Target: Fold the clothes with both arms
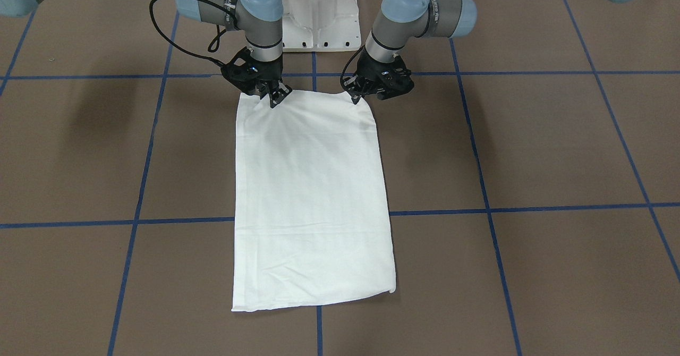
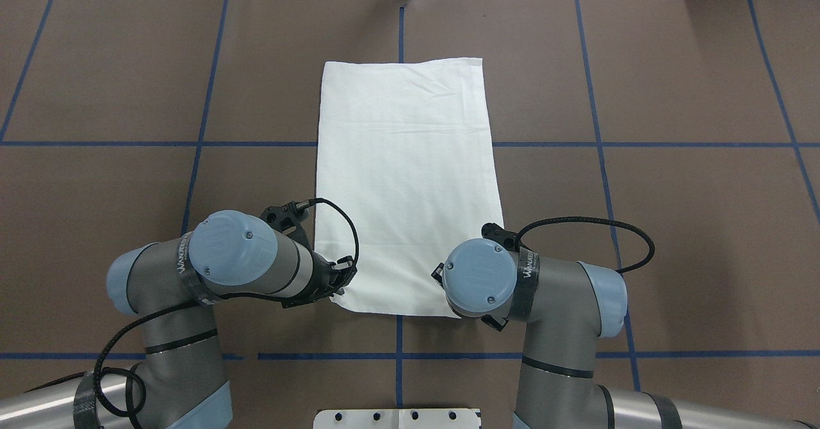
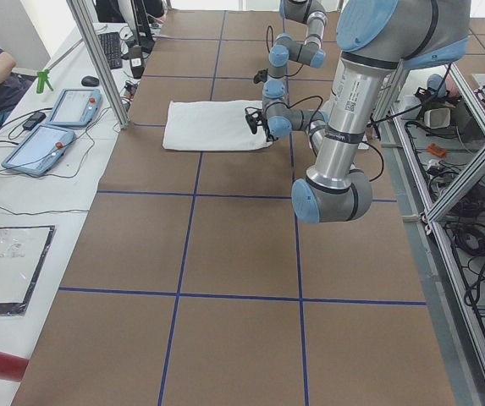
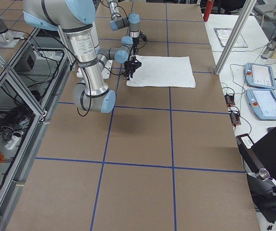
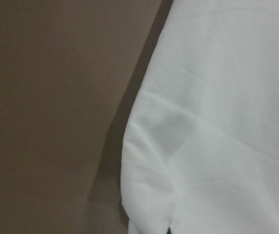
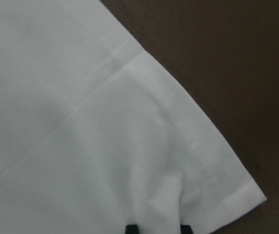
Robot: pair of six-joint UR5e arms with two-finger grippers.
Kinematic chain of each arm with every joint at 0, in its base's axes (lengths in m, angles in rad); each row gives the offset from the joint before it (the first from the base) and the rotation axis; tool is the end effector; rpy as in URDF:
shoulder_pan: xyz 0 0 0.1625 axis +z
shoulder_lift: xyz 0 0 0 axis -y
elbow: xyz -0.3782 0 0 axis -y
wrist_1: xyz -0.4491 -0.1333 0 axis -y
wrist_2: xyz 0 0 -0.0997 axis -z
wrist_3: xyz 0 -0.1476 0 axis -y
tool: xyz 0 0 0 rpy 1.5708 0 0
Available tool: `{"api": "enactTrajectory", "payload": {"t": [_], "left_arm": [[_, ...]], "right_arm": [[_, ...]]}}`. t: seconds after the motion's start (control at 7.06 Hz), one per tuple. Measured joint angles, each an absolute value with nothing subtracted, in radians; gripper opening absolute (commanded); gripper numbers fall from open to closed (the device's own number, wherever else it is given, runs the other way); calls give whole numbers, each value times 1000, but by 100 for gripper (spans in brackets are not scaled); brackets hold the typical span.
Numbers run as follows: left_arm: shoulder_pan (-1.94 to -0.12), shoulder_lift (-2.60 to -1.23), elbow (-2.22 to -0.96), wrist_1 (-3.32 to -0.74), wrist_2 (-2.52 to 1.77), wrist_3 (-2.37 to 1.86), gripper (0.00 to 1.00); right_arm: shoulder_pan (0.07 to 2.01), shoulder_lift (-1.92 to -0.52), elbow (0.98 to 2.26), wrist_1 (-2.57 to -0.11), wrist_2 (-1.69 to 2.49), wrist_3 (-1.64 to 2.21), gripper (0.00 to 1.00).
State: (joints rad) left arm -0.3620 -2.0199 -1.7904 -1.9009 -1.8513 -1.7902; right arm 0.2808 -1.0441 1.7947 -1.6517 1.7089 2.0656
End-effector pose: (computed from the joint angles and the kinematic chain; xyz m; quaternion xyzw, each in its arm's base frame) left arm 0.6124 -0.3307 0.2177 -0.0886 0.4817 -0.1850 0.8520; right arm -0.6292 -0.2991 0.2359 -0.0998 -0.3190 0.3353 0.8808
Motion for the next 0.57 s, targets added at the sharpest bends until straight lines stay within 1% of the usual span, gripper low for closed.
{"api": "enactTrajectory", "payload": {"t": [0.14, 0.28, 0.57], "left_arm": [[-362, -2020, -1790, -1902, -1851, -1790, 0], [-362, -2020, -1790, -1902, -1852, -1790, 0], [-362, -2022, -1790, -1902, -1851, -1790, 0]], "right_arm": [[283, -1043, 1795, -1652, 1709, 2066, 2], [287, -1042, 1796, -1652, 1710, 2066, 0], [298, -1039, 1798, -1651, 1716, 2066, 0]]}}
